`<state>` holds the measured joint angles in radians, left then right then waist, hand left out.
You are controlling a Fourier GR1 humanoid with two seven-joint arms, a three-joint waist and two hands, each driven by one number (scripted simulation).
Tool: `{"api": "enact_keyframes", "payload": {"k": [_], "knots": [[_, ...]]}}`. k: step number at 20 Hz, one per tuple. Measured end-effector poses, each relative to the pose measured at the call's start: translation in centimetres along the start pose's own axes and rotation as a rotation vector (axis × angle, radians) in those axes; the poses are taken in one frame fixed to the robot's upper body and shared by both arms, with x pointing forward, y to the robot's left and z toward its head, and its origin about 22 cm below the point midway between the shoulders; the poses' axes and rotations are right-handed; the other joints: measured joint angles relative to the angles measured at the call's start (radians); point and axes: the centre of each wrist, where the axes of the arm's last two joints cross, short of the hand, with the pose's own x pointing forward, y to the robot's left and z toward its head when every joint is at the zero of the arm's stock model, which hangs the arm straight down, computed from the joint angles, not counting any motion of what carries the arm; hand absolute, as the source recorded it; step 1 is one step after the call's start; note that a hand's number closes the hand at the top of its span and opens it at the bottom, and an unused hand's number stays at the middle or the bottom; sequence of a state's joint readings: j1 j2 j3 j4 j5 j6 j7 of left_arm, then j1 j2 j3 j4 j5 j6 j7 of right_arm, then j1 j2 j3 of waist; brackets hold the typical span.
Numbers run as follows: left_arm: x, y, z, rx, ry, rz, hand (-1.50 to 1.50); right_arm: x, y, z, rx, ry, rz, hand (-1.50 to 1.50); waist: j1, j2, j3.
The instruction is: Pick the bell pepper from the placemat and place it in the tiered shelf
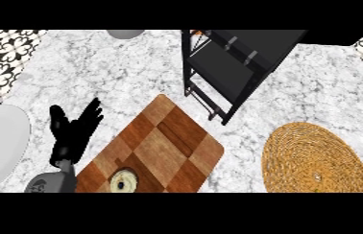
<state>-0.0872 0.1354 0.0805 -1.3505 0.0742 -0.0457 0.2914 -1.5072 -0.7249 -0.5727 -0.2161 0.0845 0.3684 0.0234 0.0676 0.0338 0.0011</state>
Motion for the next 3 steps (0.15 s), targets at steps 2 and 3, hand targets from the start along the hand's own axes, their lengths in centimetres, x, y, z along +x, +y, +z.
{"api": "enact_keyframes", "payload": {"k": [2,3], "knots": [[0.1,-0.3,-0.1,-0.005,-0.005,-0.004,0.0,-0.1,-1.5,0.7,0.002,0.0,-0.011,-1.5,0.006,0.003,0.001],[0.2,-0.3,-0.1,-0.007,-0.005,-0.002,0.0,-0.4,-2.2,1.1,0.006,-0.003,-0.011,-1.5,0.007,0.004,0.001]]}}
